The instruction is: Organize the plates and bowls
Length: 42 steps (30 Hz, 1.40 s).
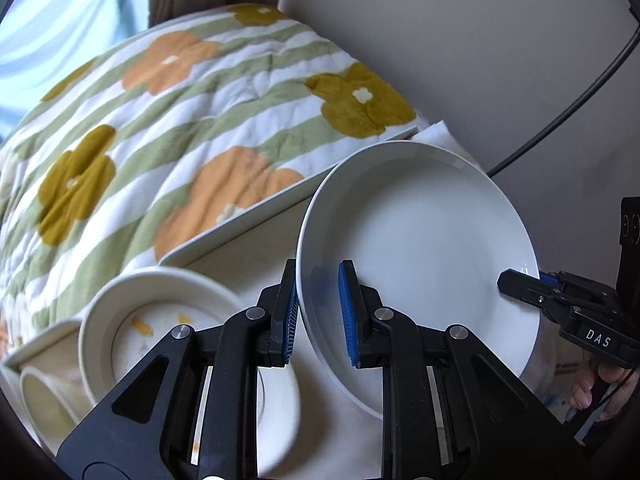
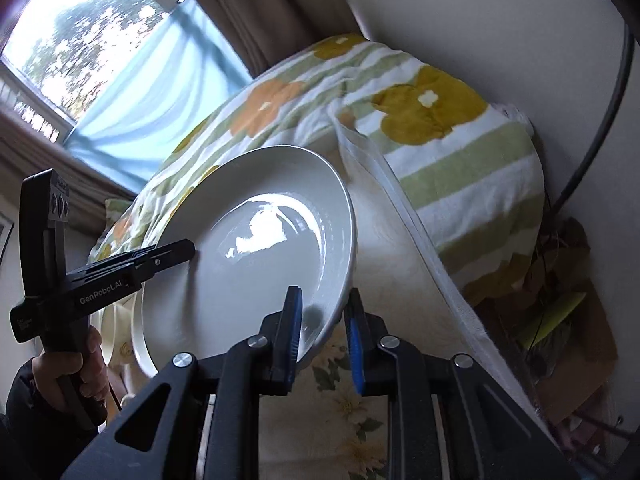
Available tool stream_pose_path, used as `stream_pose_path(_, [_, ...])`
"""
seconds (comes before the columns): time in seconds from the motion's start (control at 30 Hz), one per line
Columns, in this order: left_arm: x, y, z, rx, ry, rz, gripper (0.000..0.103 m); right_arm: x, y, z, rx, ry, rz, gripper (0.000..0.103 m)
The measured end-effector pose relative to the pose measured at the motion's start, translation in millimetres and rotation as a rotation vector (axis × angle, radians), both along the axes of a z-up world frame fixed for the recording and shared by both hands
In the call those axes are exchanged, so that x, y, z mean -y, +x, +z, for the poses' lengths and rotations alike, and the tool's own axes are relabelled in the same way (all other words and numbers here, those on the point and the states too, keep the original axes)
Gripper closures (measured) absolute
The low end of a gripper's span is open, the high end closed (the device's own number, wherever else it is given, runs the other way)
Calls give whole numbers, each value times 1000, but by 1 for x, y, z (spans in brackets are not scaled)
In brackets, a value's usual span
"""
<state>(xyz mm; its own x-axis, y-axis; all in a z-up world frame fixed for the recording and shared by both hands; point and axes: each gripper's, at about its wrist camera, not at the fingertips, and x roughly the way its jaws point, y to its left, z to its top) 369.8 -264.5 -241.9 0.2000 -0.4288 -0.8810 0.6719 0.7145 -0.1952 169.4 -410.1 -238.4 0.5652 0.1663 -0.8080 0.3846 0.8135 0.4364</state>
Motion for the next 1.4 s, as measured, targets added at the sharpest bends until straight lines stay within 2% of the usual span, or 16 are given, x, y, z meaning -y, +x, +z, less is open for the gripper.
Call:
stream_pose_path(0.13, [-27, -30, 31, 40, -29, 94, 86, -5, -6, 29, 26, -5, 86, 83])
stream_pose_path(0.3, [-74, -74, 63, 88, -64, 243, 86, -27, -15, 60, 80, -25, 245, 83])
stream_pose_path(0.53, [-155, -136, 74, 104, -54, 471, 86, -83, -18, 70, 106, -10, 466, 83])
stream_pose_path(0.73, [-226, -178, 61, 79, -41, 619, 86, -146, -19, 56, 84, 10, 613, 83])
stream_pose_path(0.93, [-288, -202, 29, 16, -34, 695, 86, -212, -26, 29, 34, 32, 680, 83])
stream_pose_path(1.17, [-330, -212, -18, -61, -42, 699, 86, -254, -34, -9, -25, 12, 683, 84])
stream_pose_path(1.4, [-336, -204, -40, -62, -40, 647, 86, -264, -39, -23, -28, -29, 654, 84])
